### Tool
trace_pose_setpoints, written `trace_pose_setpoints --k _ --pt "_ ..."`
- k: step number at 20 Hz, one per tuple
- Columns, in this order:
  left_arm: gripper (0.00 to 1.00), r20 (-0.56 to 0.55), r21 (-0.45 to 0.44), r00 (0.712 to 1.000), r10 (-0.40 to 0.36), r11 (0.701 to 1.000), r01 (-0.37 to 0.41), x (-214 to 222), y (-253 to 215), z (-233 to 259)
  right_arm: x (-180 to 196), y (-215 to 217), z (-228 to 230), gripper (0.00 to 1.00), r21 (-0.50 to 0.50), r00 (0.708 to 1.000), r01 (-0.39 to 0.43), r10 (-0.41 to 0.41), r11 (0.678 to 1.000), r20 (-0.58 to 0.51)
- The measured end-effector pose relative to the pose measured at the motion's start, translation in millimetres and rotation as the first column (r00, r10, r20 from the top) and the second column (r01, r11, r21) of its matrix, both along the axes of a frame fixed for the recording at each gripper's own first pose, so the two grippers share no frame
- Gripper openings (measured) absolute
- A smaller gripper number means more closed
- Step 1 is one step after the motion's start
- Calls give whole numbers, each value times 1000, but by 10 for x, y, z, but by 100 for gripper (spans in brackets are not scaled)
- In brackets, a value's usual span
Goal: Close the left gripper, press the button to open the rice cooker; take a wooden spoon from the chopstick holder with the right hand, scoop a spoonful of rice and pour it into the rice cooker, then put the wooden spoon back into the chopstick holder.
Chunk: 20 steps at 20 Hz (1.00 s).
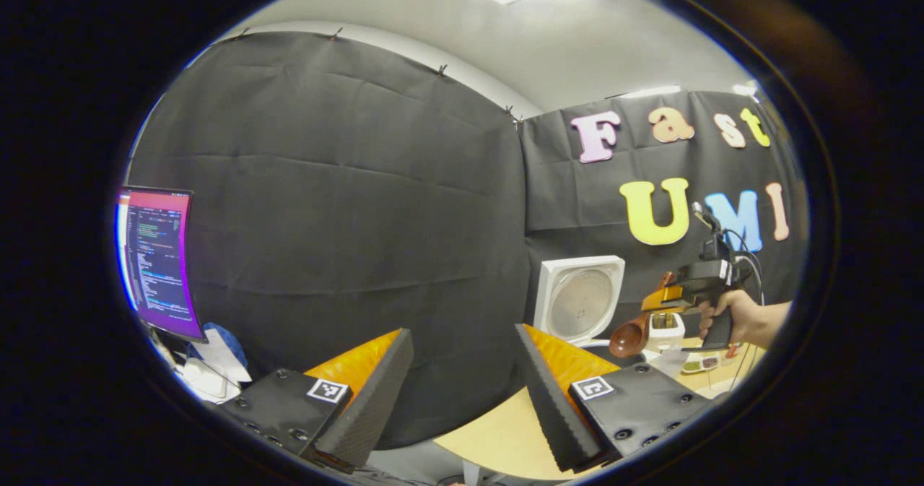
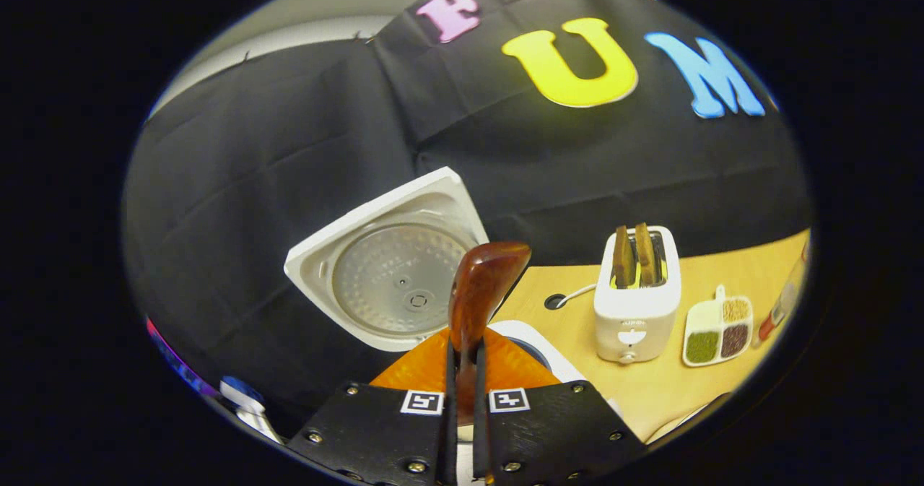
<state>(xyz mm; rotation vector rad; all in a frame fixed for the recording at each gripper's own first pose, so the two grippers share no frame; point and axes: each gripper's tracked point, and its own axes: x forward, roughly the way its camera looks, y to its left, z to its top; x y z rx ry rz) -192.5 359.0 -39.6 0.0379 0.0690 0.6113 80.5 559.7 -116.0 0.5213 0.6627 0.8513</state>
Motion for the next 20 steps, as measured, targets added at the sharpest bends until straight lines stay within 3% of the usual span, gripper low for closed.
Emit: trace_pose_setpoints --k 5,14,20 --pt "99 25 35 998 -53 998 52 260 -179 215 114 -541 238 8 128 993 108 -100 986 -67" --pt "96 75 39 978 -194 981 192 805 -761 451 470 -2001 415 8 100 953 301 -302 948 -10" --pt "96 101 30 961 -258 966 256 1033 -1116 531 585 -2937 405 8 55 903 425 -427 903 42"
